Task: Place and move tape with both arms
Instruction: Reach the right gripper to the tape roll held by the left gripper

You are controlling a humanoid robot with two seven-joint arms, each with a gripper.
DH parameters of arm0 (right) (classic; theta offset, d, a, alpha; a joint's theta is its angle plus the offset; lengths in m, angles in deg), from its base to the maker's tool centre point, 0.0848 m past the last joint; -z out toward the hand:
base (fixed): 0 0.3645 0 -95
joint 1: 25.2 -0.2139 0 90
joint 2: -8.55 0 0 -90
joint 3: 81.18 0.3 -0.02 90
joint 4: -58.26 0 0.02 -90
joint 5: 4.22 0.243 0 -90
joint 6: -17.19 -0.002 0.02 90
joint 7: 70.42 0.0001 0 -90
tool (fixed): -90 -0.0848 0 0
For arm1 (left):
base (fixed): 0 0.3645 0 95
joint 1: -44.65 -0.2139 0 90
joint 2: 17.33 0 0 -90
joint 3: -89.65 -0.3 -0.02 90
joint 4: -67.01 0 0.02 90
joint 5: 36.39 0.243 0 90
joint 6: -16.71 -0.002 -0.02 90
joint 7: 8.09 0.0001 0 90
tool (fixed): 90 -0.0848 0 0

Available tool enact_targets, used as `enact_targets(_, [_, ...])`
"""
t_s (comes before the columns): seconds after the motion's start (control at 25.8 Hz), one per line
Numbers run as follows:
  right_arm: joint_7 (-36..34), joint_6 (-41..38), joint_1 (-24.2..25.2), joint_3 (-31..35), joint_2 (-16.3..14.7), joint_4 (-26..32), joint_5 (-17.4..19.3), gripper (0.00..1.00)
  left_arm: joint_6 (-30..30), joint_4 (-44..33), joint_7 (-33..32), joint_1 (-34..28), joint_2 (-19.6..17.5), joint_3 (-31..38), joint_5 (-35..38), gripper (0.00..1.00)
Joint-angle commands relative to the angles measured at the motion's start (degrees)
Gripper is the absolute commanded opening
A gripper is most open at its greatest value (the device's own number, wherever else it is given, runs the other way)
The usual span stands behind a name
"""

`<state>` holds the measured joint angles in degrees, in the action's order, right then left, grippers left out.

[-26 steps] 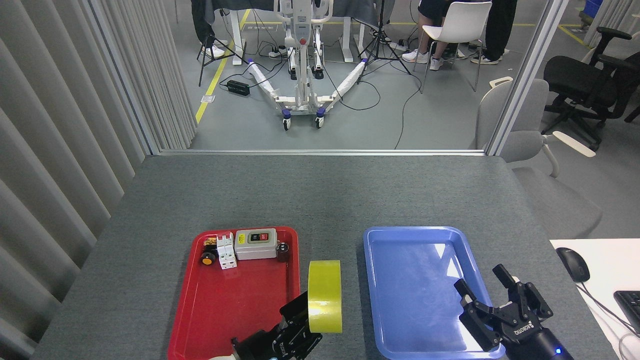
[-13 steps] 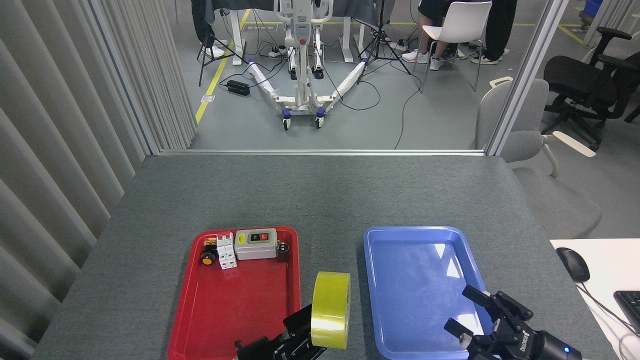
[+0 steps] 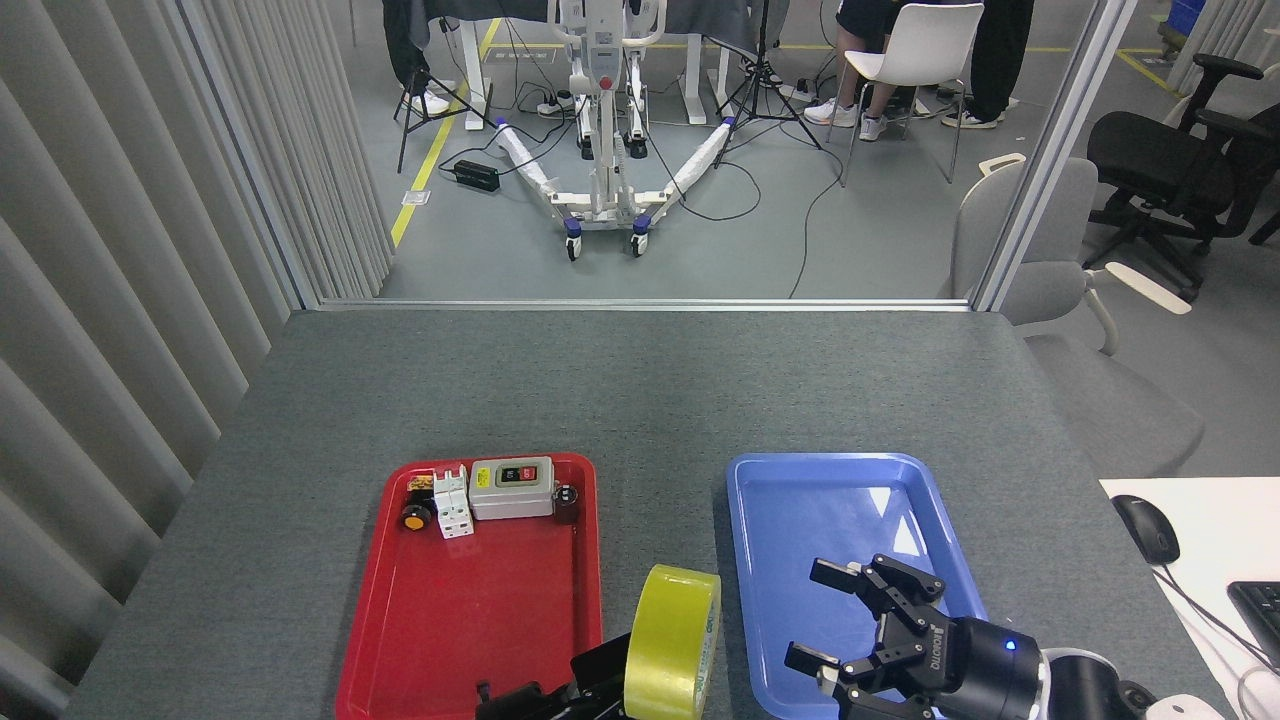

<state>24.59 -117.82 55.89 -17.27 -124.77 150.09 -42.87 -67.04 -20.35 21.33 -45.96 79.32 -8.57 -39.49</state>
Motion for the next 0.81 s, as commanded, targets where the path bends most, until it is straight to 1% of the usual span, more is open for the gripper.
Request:
enact_targets(0.0, [1.4,0.01,-2.69,-2.83,2.37,-0.26,-1.25,0.99,-0.01,0.62,0.64,0.09,0.12,0.49,0.38,0.0])
enact_targets(0.12, [3.69,0.01,-3.39,-3.01,5.45,-0.78,-2.13,0.99,-0.18,1.14,2.4,0.35,0.12,0.66,0.91,0.0])
enact_targets(0.31, [4.83,0.01,-4.01,-3.09,10.1,-3.86,-6.26,0.98,-0.45,1.41,2.57,0.7,0.2,1.9,1.87,0.0])
enact_targets(0.62, [4.92,0.01,-7.43,-3.53,14.5,-9.22,-7.05,0.96,-0.36,1.76,2.48,1.14,0.29,2.42,1.78,0.0])
enact_targets(0.7, [4.92,0.19,-8.58,-4.85,15.46,-10.1,-8.02,0.95,-0.36,1.76,2.4,1.23,0.21,2.51,1.78,0.0])
enact_targets(0.78, [4.92,2.47,-9.63,-5.91,15.99,-10.98,-8.54,0.94,-0.36,1.76,2.4,1.23,0.29,2.51,1.78,0.0])
